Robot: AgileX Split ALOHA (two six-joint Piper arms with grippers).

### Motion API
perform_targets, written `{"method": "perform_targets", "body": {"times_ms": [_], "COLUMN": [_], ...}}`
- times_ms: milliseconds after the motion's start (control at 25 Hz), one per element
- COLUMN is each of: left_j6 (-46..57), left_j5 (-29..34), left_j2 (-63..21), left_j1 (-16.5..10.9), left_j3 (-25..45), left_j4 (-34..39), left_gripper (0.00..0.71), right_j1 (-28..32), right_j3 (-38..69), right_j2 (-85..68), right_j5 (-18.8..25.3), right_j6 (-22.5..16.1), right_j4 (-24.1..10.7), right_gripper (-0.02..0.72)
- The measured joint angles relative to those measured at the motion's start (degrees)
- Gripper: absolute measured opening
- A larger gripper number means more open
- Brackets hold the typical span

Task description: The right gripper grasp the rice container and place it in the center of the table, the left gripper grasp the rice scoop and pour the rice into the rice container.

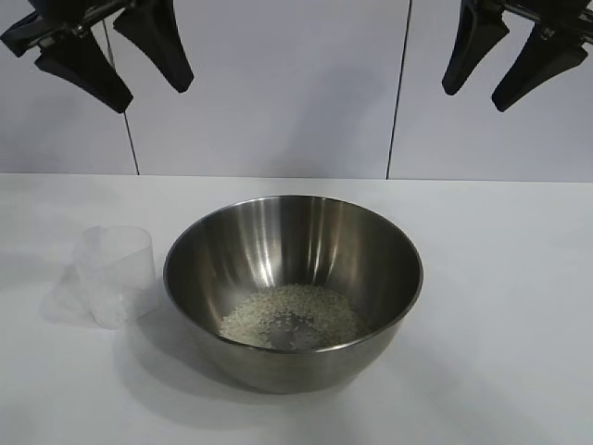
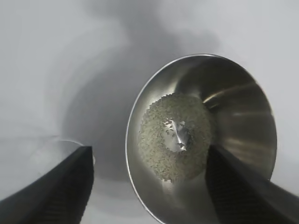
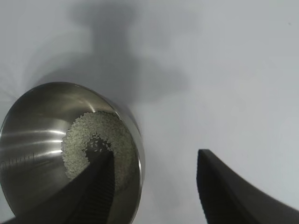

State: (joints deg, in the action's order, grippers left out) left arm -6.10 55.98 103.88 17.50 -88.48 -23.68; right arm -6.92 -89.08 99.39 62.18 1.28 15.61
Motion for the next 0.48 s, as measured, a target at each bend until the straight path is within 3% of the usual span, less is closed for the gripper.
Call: {"method": "perform_targets", "body": {"times_ms": [480], "left_j6": [0.07], "left_j5": [-0.74], "left_j2": [0.77], "left_j1": [0.0], "left_j3": [0.0], "left_j4": [-1.53], "left_gripper": [0.497], "right_j1": [0.0], "right_j3": [0.0], "right_j2": [0.0], "right_j5": [-0.6], "right_j6": [0.0], "right_j4": [0.0], "right_gripper": [0.37]}}
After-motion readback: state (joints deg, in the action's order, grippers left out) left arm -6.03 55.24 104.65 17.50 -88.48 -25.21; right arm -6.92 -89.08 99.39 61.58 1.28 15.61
